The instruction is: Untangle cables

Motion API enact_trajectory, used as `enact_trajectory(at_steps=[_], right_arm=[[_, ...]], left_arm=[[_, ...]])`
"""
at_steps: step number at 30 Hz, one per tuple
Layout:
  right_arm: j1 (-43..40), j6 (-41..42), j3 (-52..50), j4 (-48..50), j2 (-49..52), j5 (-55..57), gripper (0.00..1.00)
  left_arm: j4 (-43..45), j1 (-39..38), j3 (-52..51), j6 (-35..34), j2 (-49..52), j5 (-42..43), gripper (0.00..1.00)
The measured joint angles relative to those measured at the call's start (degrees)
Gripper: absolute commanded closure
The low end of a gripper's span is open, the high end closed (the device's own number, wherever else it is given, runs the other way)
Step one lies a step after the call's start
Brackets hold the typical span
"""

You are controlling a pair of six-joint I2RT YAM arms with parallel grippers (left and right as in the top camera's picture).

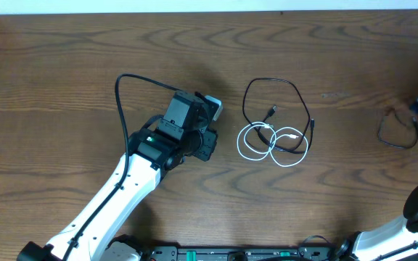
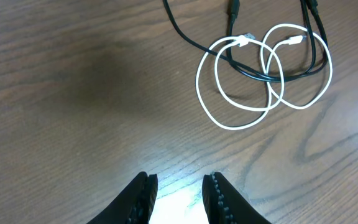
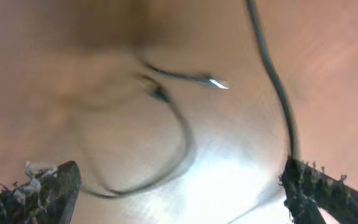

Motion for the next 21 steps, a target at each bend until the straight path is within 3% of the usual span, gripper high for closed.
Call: enact_trajectory(at_steps=[5, 9, 16, 21], right_arm=[[-0.8, 8.8, 0.0, -9.1, 0.0, 9.0, 0.01], [-2.3, 12.3, 0.0, -10.8, 0.0, 10.9, 0.01], [-2.9, 10.8, 0.0, -9.6, 0.0, -1.1, 0.01], [-1.9, 0.5, 0.0, -12.4, 0.0, -16.2, 0.31]], left_arm=[[0.0, 0.0, 0.0, 0.0, 0.0, 0.0, 0.7], [-0.1, 0.0, 0.0, 0.0, 0.0, 0.0, 0.7], [-0.1, 0.0, 0.0, 0.0, 0.0, 0.0, 0.7], [-0.2, 0.0, 0.0, 0.0, 0.0, 0.0, 0.7]])
